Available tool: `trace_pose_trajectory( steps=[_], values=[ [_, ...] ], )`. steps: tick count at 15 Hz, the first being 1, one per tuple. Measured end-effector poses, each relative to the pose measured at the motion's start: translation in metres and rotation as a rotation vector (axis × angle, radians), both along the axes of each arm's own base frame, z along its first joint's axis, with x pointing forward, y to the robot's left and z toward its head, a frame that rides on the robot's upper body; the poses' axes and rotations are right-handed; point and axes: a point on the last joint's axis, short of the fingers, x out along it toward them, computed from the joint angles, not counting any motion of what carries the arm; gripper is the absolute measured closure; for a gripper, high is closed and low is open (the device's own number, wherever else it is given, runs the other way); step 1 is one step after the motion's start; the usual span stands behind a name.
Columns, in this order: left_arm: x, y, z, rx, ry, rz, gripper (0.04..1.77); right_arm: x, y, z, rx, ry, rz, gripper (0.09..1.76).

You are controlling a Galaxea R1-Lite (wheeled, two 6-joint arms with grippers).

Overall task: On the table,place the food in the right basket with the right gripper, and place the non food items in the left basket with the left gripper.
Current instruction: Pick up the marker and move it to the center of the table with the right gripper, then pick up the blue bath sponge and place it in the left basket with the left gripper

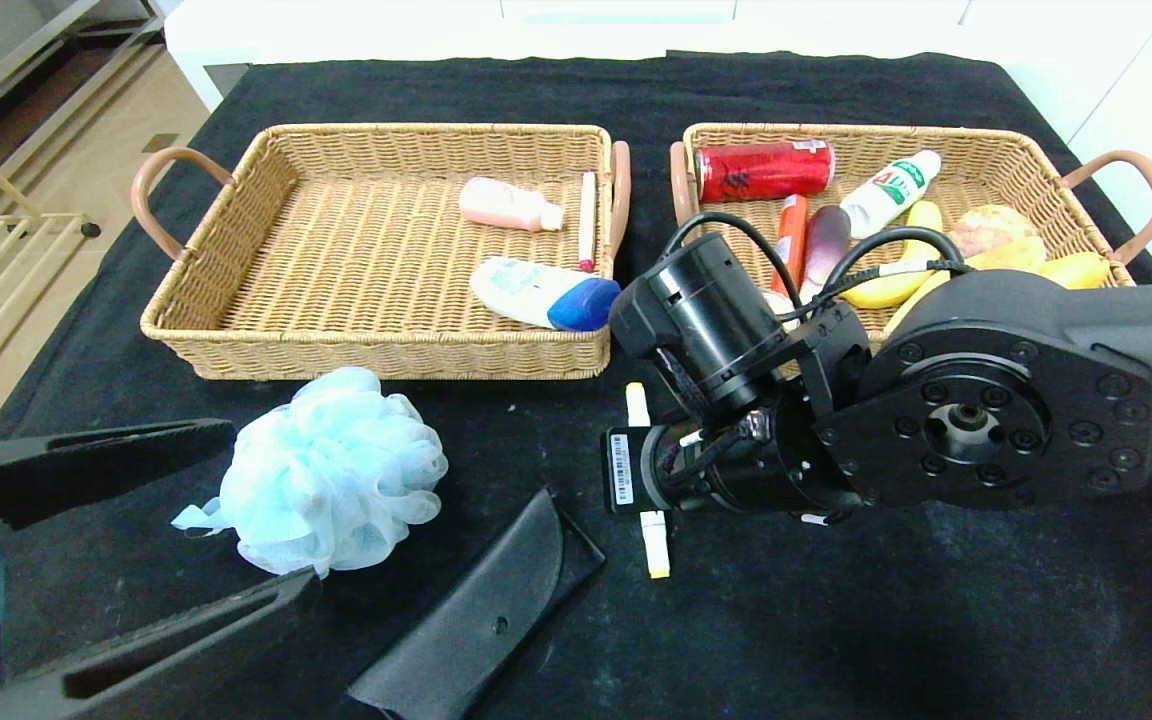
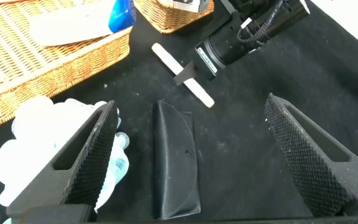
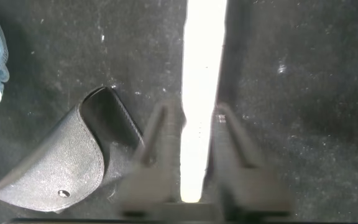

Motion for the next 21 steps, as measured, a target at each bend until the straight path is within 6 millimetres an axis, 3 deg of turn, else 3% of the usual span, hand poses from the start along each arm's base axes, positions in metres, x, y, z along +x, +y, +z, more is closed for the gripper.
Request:
trace_pose_trajectory(
  steps=[3,7,14,21],
  values=[
    [0.000,0.000,0.000,0.001,0.002,0.000,0.09,0.000,0.000,0.000,-0.002,0.000,0.000,0.91],
    [0.001,0.000,-0.001,0.003,0.004,0.000,0.09,-0.002,-0.001,0.004,0.004,-0.005,0.002,0.60],
    [0.001,-0.001,-0.002,0.006,0.008,0.000,0.09,-0.008,-0.007,0.015,0.016,-0.018,0.004,0.34],
    [0.002,-0.001,-0.003,0.009,0.011,0.004,0.09,-0.030,-0.035,0.026,-0.044,-0.135,0.073,0.22]
  ],
)
